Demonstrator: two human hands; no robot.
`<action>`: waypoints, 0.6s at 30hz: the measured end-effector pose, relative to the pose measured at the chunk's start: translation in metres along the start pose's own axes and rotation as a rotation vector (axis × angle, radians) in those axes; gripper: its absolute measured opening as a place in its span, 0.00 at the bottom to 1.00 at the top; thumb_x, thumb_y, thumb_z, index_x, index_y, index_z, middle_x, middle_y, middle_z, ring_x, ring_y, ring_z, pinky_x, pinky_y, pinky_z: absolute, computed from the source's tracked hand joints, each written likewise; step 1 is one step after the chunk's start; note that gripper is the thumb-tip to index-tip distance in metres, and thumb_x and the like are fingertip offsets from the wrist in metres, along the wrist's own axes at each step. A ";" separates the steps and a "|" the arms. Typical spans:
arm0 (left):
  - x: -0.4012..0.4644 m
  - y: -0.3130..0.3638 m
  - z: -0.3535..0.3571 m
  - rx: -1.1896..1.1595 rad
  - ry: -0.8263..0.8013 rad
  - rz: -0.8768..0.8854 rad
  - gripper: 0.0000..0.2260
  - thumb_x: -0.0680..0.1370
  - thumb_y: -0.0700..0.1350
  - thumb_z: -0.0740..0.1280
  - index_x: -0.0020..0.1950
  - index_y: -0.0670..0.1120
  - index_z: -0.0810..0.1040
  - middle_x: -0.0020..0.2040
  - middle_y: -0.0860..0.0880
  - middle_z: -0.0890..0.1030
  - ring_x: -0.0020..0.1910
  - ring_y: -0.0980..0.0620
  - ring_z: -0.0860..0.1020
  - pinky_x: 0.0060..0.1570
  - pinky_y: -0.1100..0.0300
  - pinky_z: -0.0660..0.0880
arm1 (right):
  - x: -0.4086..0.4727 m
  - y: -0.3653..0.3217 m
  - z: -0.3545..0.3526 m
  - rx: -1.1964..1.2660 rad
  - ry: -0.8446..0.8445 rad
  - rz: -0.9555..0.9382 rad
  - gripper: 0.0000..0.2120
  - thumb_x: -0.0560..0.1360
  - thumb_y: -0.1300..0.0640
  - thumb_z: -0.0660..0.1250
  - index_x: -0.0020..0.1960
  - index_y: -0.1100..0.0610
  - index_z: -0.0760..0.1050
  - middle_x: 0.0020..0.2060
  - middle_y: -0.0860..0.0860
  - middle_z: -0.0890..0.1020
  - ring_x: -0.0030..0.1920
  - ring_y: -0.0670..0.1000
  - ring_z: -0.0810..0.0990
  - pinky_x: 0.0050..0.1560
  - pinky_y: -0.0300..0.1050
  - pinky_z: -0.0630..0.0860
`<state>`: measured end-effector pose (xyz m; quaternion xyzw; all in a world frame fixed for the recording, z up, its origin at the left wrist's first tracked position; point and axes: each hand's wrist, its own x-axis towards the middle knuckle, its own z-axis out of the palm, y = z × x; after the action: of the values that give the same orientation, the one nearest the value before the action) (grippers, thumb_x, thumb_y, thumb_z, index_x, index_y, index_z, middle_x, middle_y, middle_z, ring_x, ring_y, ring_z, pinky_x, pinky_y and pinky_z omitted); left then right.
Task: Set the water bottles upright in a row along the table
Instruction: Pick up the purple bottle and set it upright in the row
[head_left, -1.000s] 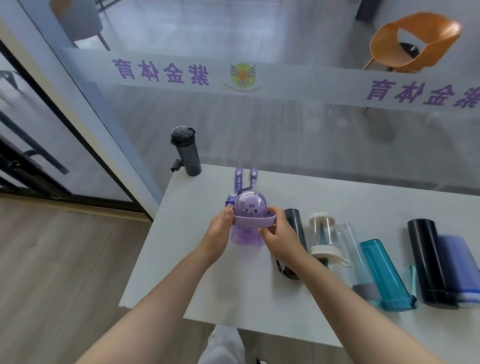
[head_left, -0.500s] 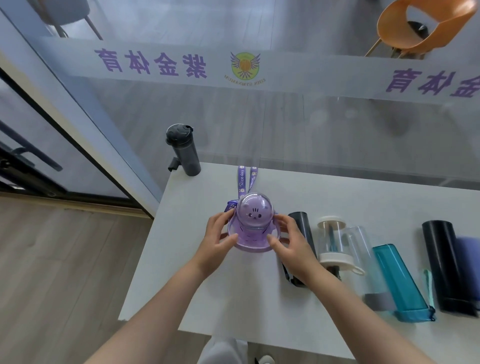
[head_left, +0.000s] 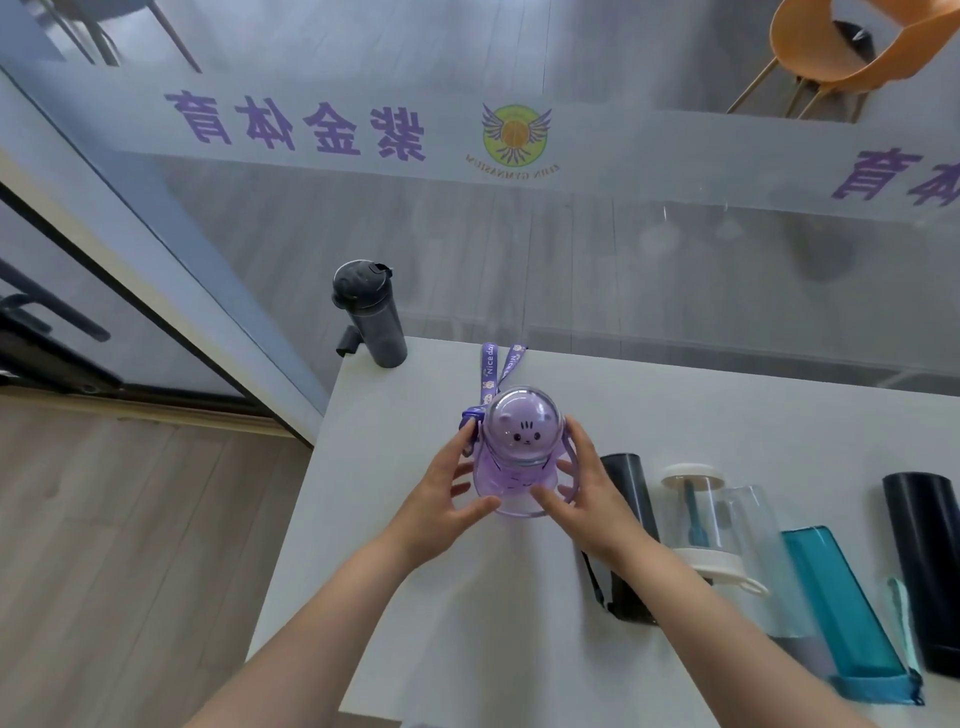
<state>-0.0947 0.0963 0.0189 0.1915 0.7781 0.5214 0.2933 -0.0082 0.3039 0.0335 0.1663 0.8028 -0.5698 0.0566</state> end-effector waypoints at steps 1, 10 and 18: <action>0.006 0.001 -0.004 -0.008 -0.001 -0.002 0.39 0.73 0.51 0.73 0.76 0.65 0.53 0.72 0.61 0.64 0.66 0.58 0.74 0.64 0.57 0.74 | 0.006 -0.002 0.003 -0.019 0.017 -0.015 0.42 0.75 0.52 0.69 0.75 0.34 0.44 0.76 0.38 0.55 0.71 0.44 0.66 0.62 0.42 0.75; 0.063 0.011 -0.049 -0.048 0.086 -0.012 0.33 0.79 0.35 0.64 0.78 0.56 0.55 0.75 0.58 0.62 0.69 0.56 0.71 0.62 0.65 0.73 | 0.078 -0.033 0.036 -0.026 0.126 -0.051 0.43 0.76 0.61 0.63 0.68 0.23 0.41 0.70 0.29 0.54 0.67 0.41 0.67 0.52 0.33 0.76; 0.105 0.021 -0.082 -0.033 0.144 -0.014 0.31 0.80 0.32 0.59 0.78 0.55 0.55 0.77 0.52 0.63 0.72 0.51 0.69 0.69 0.56 0.69 | 0.132 -0.048 0.050 -0.034 0.152 -0.044 0.39 0.77 0.61 0.62 0.77 0.40 0.45 0.76 0.40 0.54 0.71 0.47 0.66 0.58 0.42 0.76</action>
<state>-0.2274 0.1105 0.0349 0.1430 0.7899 0.5445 0.2432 -0.1529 0.2700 0.0224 0.1902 0.8177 -0.5431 -0.0144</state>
